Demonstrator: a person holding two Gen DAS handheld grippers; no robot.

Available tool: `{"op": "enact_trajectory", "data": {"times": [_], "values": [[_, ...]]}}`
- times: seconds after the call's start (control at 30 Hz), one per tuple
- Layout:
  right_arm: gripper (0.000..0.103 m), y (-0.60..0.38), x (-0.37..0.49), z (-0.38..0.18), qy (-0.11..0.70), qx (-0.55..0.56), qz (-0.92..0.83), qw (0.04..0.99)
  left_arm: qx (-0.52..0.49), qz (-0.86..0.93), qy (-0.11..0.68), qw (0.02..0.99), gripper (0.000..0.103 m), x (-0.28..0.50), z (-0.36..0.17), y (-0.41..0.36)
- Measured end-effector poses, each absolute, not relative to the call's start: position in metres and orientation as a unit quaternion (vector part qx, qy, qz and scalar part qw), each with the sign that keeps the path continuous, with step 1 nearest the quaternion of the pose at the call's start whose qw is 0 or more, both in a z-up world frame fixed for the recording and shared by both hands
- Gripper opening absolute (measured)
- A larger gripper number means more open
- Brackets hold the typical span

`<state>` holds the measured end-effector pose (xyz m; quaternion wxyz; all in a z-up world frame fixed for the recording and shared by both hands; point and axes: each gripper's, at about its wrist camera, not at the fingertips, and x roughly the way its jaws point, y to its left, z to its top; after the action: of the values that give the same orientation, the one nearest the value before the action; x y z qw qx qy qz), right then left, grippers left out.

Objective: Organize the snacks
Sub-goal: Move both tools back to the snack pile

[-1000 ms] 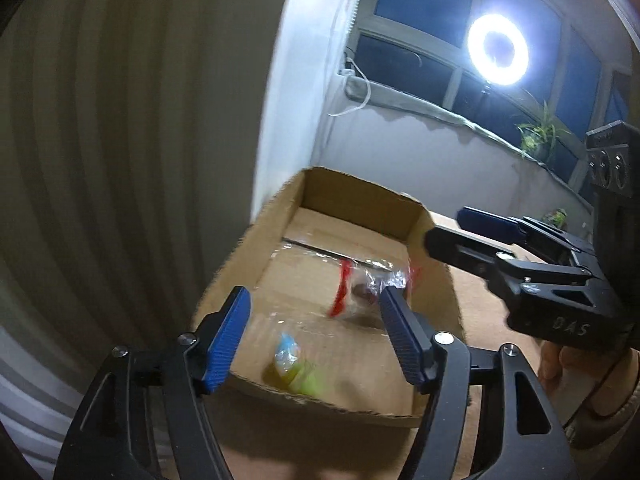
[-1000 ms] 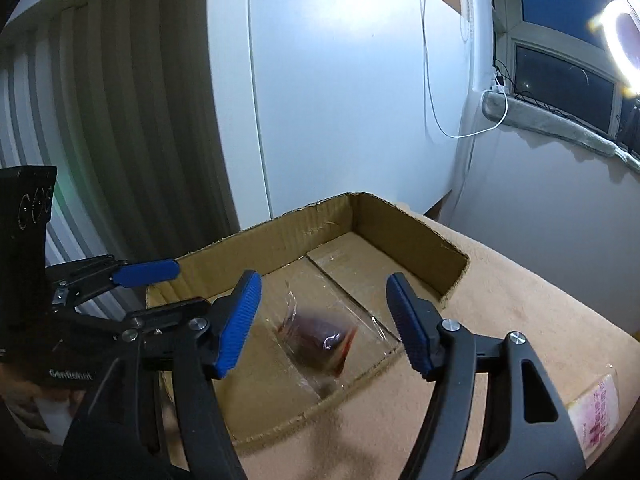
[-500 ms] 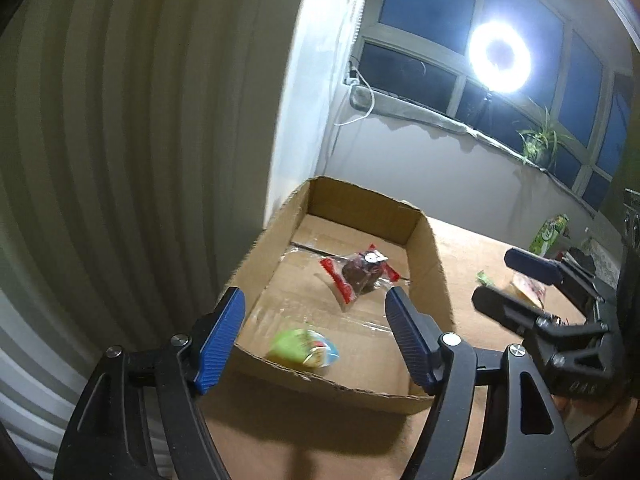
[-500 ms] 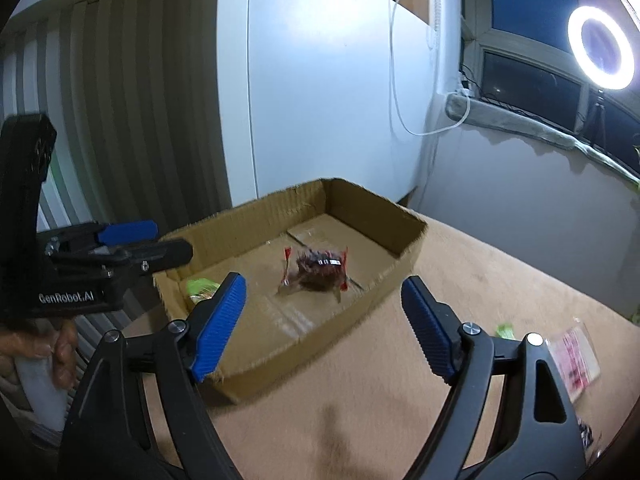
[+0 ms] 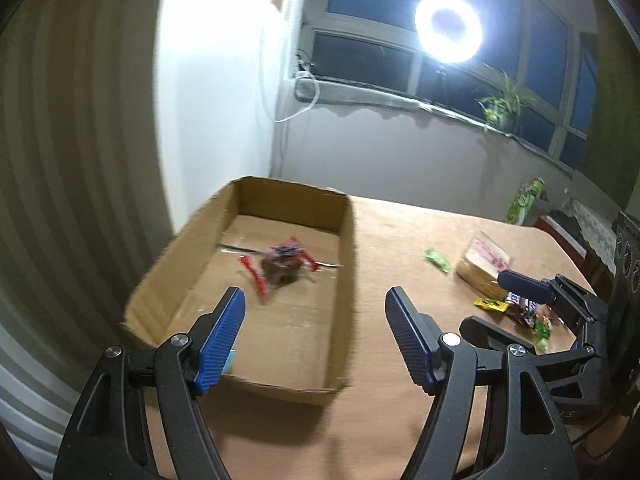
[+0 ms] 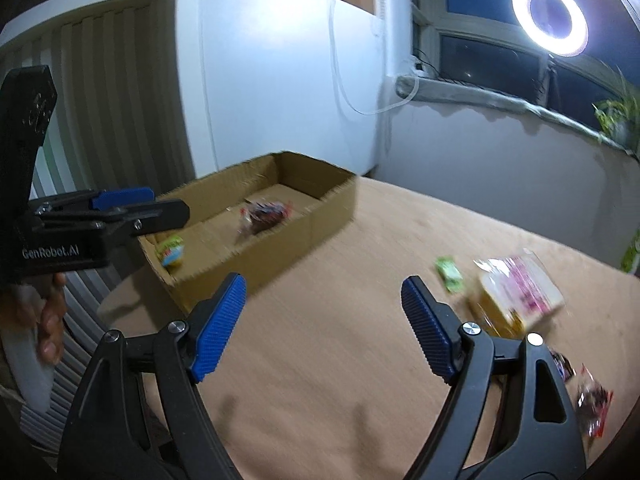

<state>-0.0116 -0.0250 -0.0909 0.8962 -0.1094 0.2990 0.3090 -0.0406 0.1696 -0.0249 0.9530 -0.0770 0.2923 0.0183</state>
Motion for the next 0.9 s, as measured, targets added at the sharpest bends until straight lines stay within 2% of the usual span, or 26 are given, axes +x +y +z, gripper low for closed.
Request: {"op": "enact_trajectory", "data": {"times": [0.37,0.9], "values": [[0.083,-0.095,-0.023,-0.102,0.307,-0.103,0.256,0.911,-0.043,-0.033,0.315,0.948,0.073,-0.017,-0.029,0.108],[0.083,-0.200,-0.037,-0.140,0.363,-0.095,0.174,0.910,0.008,-0.134,0.362,0.922,0.073,0.028,-0.071,0.010]]}}
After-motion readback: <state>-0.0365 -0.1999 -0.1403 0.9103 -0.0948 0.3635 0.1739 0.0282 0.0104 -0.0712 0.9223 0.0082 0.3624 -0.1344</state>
